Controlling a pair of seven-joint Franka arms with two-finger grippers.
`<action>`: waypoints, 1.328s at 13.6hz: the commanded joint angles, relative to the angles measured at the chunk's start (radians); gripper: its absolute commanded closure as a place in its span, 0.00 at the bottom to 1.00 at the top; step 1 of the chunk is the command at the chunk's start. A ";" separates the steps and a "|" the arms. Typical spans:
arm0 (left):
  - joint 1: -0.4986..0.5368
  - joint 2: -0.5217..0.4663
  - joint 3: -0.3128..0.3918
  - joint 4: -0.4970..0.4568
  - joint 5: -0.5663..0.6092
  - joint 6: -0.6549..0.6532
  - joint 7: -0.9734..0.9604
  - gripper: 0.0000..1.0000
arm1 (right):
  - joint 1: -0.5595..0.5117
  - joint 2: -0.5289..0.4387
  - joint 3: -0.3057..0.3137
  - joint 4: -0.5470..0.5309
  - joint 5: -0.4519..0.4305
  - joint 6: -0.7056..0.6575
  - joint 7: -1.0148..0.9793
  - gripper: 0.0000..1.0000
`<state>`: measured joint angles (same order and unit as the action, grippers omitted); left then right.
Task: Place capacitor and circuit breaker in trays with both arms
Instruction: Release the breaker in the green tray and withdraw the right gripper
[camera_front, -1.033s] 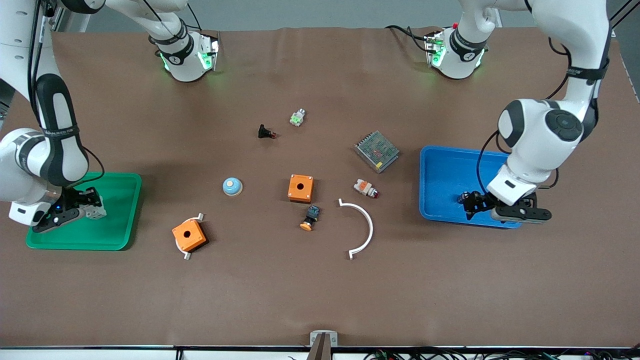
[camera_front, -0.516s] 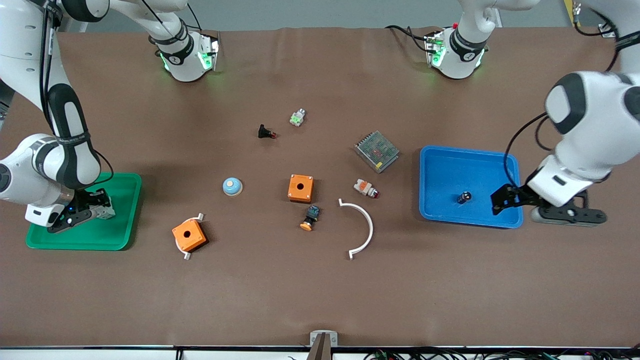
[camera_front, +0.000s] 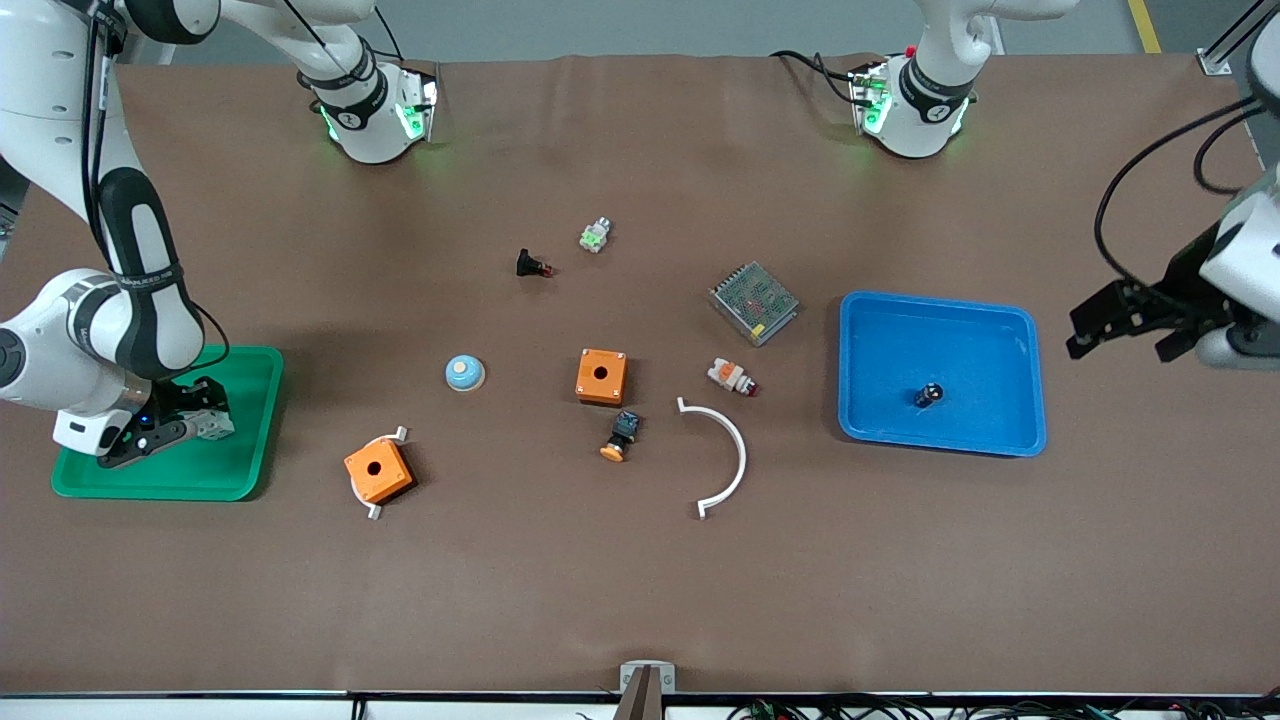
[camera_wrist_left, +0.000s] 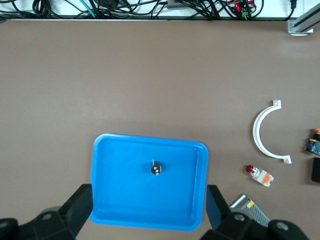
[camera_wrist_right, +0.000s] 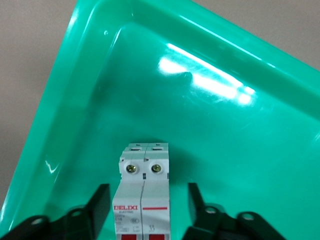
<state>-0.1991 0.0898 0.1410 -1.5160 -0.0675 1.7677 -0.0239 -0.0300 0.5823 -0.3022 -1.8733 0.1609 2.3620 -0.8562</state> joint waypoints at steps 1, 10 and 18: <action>0.007 -0.082 -0.009 -0.050 0.031 -0.027 0.034 0.00 | 0.013 -0.036 0.005 0.034 0.017 -0.068 -0.008 0.00; 0.024 -0.090 -0.009 -0.044 0.032 -0.025 0.051 0.00 | 0.139 -0.108 0.002 0.478 0.051 -0.596 0.354 0.00; 0.023 -0.091 -0.041 -0.024 0.133 -0.047 0.111 0.00 | 0.320 -0.186 0.000 0.528 0.039 -0.705 0.730 0.00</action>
<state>-0.1764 -0.0097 0.1237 -1.5654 0.0203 1.7452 0.0750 0.2531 0.4355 -0.2944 -1.3391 0.1945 1.6861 -0.2076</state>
